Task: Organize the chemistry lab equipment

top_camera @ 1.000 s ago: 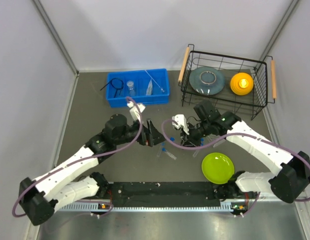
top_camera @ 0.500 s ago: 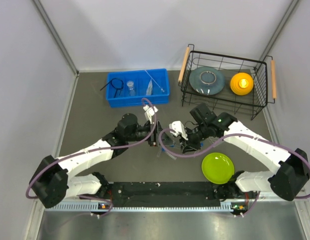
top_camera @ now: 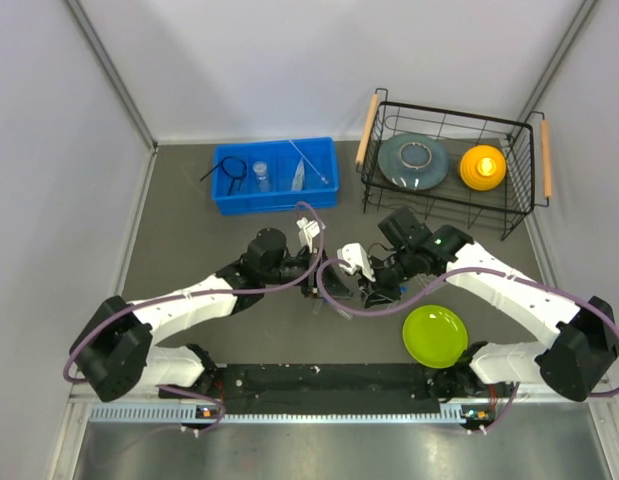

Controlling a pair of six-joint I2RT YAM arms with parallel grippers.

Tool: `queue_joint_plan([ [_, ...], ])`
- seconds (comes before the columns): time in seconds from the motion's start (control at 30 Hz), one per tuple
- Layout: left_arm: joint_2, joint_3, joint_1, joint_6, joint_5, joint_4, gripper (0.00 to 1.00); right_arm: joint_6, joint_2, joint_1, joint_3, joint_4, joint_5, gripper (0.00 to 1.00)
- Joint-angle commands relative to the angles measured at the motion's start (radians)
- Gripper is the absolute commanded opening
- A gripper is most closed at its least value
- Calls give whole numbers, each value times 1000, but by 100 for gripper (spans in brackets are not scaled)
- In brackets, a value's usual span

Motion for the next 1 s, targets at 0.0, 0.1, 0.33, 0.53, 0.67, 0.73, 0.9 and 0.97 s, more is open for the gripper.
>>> queue_joint_plan([
  [0.0, 11, 48, -12, 12, 18, 23, 37, -16, 6, 16, 27, 1, -16, 14],
  [0.1, 18, 49, -18, 13, 15, 15, 31, -14, 6, 14, 27, 2, -19, 14],
  [0.33, 1, 38, -20, 18, -20, -8, 10, 5, -3, 16, 28, 1, -16, 16],
  [0.53, -59, -9, -20, 6, -75, 5, 4, 70, -26, -47, 60, -7, -73, 32],
  [0.67, -142, -47, -17, -24, -178, 70, 2, 123, -66, -177, 117, -15, -219, 57],
  [0.73, -175, -67, -12, -31, -221, 110, 2, 151, -103, -231, 126, -15, -306, 71],
  [0.9, -254, -84, -9, -73, -360, 270, 2, 267, -166, -385, 163, 22, -481, 85],
  [0.97, -252, -81, -9, -93, -374, 326, 2, 404, -178, -397, 185, 103, -513, 91],
])
